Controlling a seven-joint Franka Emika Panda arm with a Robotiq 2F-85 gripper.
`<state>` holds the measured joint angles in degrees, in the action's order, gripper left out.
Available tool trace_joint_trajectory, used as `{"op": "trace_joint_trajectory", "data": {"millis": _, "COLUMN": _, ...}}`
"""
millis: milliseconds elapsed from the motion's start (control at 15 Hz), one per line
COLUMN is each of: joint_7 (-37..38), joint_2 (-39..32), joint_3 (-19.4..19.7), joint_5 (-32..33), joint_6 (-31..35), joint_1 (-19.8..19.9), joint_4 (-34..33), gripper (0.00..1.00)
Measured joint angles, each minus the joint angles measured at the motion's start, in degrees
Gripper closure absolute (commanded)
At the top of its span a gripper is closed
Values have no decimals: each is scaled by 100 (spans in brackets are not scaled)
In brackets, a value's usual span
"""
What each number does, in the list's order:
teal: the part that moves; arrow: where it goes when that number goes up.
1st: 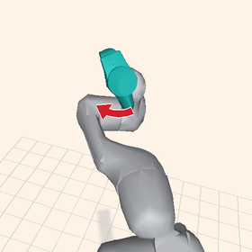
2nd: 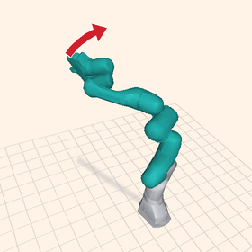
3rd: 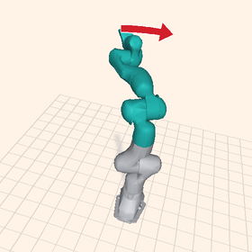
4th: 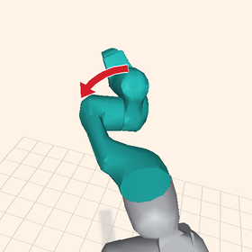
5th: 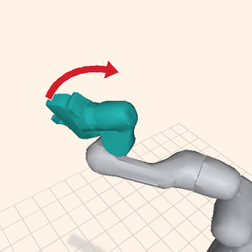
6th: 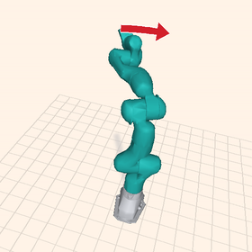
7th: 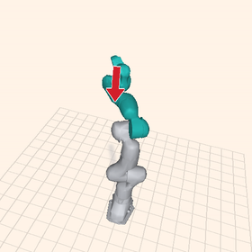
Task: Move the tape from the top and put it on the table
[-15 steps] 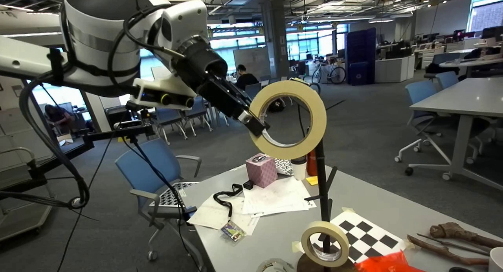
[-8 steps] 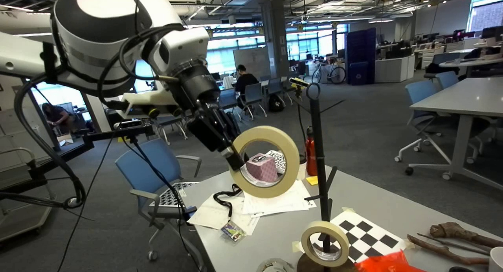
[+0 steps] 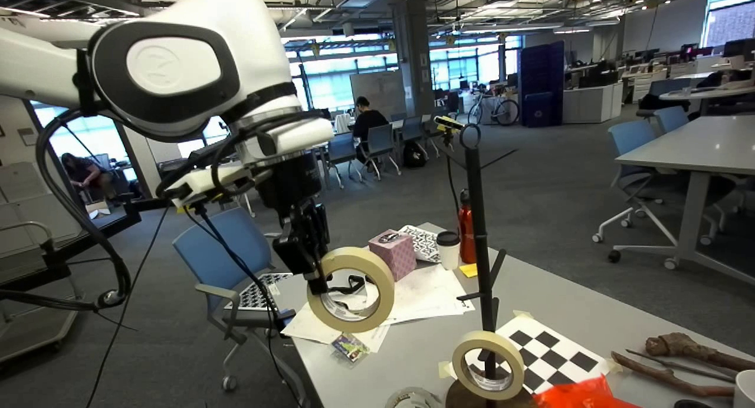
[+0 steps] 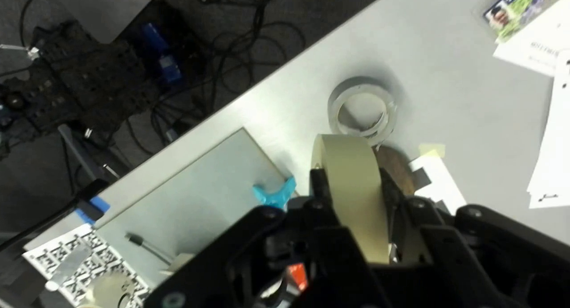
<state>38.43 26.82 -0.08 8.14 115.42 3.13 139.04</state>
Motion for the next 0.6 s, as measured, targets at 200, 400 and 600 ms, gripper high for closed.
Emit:
{"op": "trace_joint_trajectory", "data": {"millis": 200, "joint_7": -710, "joint_2": -189, "joint_3": 61, "joint_5": -627, "joint_6": -234, "joint_1": 0, "joint_4": 75, "gripper": 93}}
{"op": "trace_joint_trajectory", "data": {"millis": 400, "joint_7": -1196, "joint_2": -505, "joint_3": 97, "joint_5": -956, "joint_6": -358, "joint_1": 3, "joint_4": 51, "gripper": 93}}
{"op": "trace_joint_trajectory", "data": {"millis": 600, "joint_7": -1287, "joint_2": -896, "joint_3": -57, "joint_5": -1072, "joint_6": -348, "joint_1": -21, "joint_4": -130, "gripper": 93}}
